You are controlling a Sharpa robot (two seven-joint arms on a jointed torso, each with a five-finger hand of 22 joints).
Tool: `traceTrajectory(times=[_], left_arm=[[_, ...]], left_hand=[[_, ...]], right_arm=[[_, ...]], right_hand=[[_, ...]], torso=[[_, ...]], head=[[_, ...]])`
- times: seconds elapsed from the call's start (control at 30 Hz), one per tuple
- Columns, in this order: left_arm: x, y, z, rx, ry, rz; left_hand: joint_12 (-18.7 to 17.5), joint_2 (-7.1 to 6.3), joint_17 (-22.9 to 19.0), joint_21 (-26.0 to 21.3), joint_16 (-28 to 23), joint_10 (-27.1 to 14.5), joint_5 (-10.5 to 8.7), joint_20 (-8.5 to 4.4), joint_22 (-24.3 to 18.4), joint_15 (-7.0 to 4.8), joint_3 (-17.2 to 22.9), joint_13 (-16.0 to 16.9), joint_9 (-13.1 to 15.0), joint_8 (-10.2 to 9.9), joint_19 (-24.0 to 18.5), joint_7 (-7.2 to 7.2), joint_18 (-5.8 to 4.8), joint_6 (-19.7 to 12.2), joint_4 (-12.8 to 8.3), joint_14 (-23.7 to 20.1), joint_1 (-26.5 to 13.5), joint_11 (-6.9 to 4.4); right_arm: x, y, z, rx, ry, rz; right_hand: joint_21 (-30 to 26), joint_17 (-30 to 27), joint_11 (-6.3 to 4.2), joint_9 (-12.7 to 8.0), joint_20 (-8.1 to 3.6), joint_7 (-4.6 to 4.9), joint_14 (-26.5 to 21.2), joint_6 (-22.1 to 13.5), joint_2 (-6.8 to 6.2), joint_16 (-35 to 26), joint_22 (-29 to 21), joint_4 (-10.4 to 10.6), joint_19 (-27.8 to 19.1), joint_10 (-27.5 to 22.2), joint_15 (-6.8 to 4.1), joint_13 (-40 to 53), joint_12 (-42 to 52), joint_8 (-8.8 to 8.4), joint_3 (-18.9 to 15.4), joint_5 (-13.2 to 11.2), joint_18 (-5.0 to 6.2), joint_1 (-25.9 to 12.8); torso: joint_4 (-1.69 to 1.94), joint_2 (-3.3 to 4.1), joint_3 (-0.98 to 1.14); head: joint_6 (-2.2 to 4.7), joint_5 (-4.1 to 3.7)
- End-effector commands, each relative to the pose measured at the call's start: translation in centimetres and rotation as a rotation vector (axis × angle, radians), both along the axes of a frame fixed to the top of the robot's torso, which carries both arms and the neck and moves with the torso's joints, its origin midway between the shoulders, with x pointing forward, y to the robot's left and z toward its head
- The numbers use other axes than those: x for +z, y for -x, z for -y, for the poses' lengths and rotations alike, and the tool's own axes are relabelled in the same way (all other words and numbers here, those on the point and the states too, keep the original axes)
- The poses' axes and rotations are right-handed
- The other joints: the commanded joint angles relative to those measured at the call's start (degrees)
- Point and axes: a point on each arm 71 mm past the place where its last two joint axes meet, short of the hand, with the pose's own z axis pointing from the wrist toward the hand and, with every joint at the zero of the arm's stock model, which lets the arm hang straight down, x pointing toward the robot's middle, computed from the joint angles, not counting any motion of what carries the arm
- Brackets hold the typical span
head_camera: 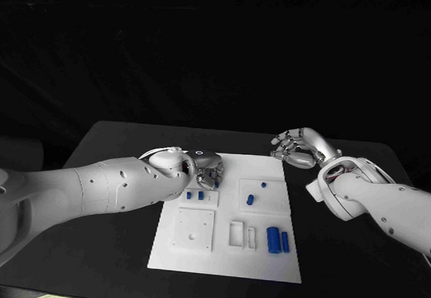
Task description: Assemble the parts on the task board
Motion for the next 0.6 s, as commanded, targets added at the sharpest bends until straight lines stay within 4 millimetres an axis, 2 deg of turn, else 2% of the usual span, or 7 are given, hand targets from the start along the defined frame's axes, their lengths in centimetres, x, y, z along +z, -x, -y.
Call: traceTrajectory(times=[0.03,0.17,0.6], left_arm=[[-1.44,0.7,0.13,-0.012,-0.035,-0.059],[-1.45,0.7,0.02,-0.009,-0.035,-0.058],[-1.12,0.76,-0.35,0.013,0.014,-0.011]], left_hand=[[0.2,0.59,-0.1,0.4,0.3,0.4,0.01,-1.53,1.1,0.11,0.4,0.0,0.0,0.3,0.3,-0.16,0.52,0.5,0.1,0.5,0.1,-0.04],[0.3,1.47,-0.3,0.8,0.6,1.4,0.29,-1.83,1.1,-0.23,0.5,0.1,0.0,0.6,1.0,-0.42,0.65,1.4,0.3,1.5,-0.1,-0.36],[0.3,2.1,-0.7,1.2,0.8,2.8,0.4,-2.3,1.0,-0.76,0.4,0.1,-0.1,1.0,2.0,-0.8,0.78,2.6,0.4,2.9,-0.8,-0.9]], right_arm=[[0.05,0.09,-0.14,0.018,0.006,0.007],[0.05,0.1,-0.12,0.017,0.006,0.007],[0.06,0.09,-0.07,0.016,0.006,0.008]], right_hand=[[-0.4,-0.1,-0.02,-0.1,-0.02,0.12,-0.5,0.1,0.16,0.2,0.1,0.1,-0.5,-0.3,-0.03,-0.1,0.3,0.38,-0.1,0.2,0.9,-0.2],[-0.4,-0.1,-0.02,-0.1,-0.02,0.11,-0.5,0.1,0.16,0.2,0.1,0.1,-0.4,-0.3,-0.03,-0.1,0.3,0.39,-0.1,0.2,0.9,-0.2],[-0.4,-0.1,-0.03,-0.1,-0.03,0.11,-0.5,0.1,0.19,0.2,0.1,0.1,-0.4,-0.3,-0.03,-0.1,0.4,0.41,-0.1,0.3,0.9,-0.2]], torso=[[-0.04,-0.01,0.04],[-0.04,0.0,0.05],[-0.05,-0.04,0.06]], head=[[0.01,0.01],[0.0,-0.02],[0.27,-0.01]])
